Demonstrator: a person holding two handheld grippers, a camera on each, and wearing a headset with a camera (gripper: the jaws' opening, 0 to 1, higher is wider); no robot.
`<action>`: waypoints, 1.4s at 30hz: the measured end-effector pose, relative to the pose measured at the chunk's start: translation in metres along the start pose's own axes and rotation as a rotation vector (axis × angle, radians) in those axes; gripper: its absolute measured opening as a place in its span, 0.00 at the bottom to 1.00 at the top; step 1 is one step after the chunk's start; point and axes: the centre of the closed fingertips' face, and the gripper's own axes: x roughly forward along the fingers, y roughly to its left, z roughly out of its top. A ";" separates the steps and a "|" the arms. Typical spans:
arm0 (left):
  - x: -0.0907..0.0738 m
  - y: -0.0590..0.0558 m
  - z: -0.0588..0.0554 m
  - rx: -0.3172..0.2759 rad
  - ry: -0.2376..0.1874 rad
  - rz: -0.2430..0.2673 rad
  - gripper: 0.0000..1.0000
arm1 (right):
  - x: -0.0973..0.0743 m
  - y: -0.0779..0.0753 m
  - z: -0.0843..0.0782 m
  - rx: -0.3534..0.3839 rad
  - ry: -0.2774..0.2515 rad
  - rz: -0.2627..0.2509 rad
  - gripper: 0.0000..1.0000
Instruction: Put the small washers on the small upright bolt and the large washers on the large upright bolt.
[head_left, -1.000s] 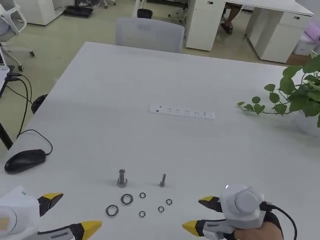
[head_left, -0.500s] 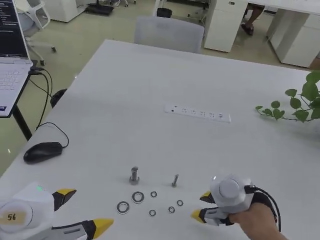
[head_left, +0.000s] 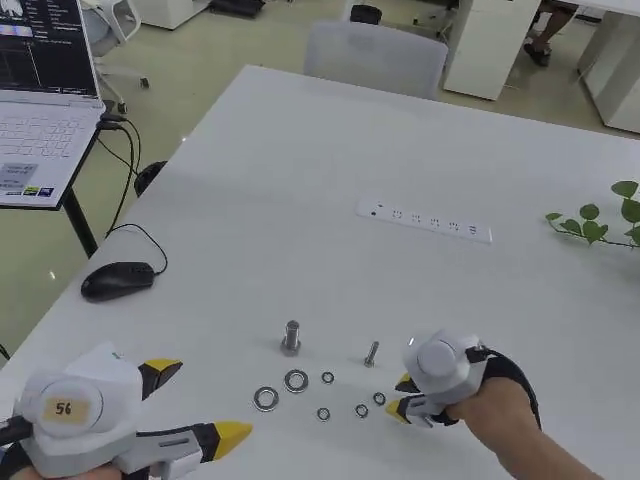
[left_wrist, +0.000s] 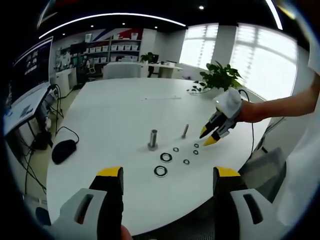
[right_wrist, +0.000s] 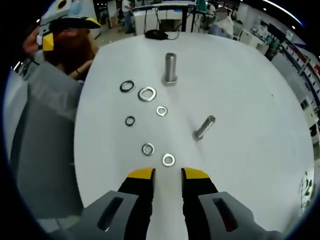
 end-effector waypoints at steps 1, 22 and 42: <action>0.000 -0.001 0.000 0.000 0.000 0.000 0.73 | 0.001 0.000 0.001 -0.006 0.006 0.002 0.23; -0.003 0.002 -0.004 -0.022 -0.009 0.014 0.73 | 0.020 0.002 -0.001 -0.176 0.125 0.071 0.17; 0.001 -0.004 -0.002 -0.040 -0.024 0.000 0.71 | 0.021 0.003 0.000 -0.179 0.174 0.117 0.17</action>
